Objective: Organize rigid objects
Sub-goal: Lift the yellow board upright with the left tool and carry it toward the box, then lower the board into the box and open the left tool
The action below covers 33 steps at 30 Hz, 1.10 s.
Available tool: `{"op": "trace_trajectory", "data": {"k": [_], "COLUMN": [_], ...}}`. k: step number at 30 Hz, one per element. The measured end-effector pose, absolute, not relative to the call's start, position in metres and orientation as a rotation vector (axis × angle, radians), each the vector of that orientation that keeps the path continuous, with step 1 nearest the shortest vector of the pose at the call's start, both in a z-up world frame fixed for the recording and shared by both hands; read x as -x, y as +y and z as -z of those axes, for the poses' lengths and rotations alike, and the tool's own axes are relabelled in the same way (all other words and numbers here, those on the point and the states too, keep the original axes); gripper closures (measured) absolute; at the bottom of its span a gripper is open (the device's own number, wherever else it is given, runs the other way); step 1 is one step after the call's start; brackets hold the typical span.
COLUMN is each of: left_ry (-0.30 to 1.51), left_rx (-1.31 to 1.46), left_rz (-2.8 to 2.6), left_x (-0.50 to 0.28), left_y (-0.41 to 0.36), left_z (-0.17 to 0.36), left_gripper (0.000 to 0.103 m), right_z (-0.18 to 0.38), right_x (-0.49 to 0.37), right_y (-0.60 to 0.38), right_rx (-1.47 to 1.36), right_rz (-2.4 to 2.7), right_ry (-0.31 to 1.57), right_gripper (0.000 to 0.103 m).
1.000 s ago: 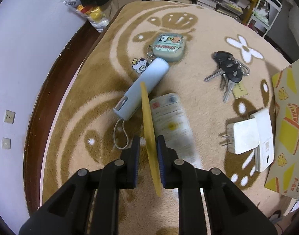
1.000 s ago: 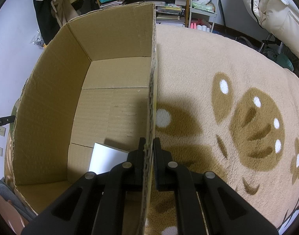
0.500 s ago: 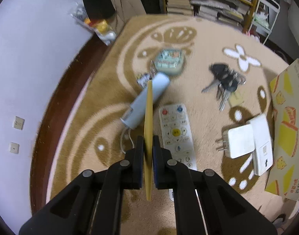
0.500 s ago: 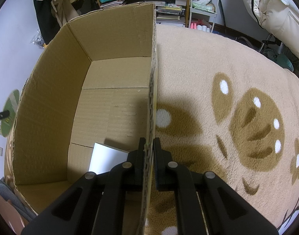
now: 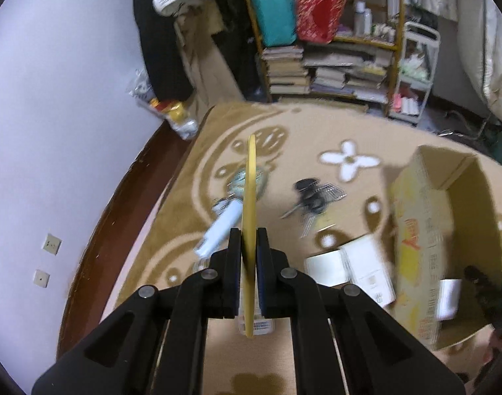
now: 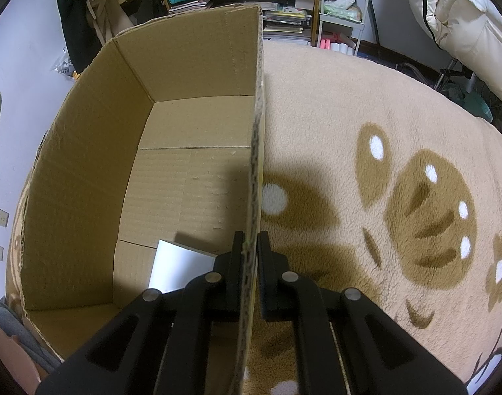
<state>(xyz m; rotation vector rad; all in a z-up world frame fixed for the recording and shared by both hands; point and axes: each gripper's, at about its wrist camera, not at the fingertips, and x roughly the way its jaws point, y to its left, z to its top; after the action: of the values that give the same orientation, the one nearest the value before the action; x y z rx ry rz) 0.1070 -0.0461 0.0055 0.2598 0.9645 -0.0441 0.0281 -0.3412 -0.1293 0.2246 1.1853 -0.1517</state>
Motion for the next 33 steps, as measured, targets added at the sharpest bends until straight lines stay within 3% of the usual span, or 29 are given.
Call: {"op": "trace_trajectory", "data": {"k": [11, 20, 33], "left_ry": [0.902, 0.900, 0.826], "left_rx": [-0.326, -0.390, -0.301], "left_rz": [0.265, 0.332, 0.342], "left_x": [-0.077, -0.067, -0.066], "left_y": [-0.147, -0.206, -0.208], "left_z": [-0.027, -0.011, -0.055], "left_gripper": [0.096, 0.096, 0.096], "right_z": [0.128, 0.127, 0.127], "right_x": [-0.028, -0.028, -0.028], "right_y": [-0.342, -0.344, -0.347], "right_rx": [-0.228, -0.228, -0.233], "right_rz": [0.150, 0.146, 0.141], "right_ry": [1.186, 1.185, 1.184], "right_gripper": [0.095, 0.095, 0.095]}}
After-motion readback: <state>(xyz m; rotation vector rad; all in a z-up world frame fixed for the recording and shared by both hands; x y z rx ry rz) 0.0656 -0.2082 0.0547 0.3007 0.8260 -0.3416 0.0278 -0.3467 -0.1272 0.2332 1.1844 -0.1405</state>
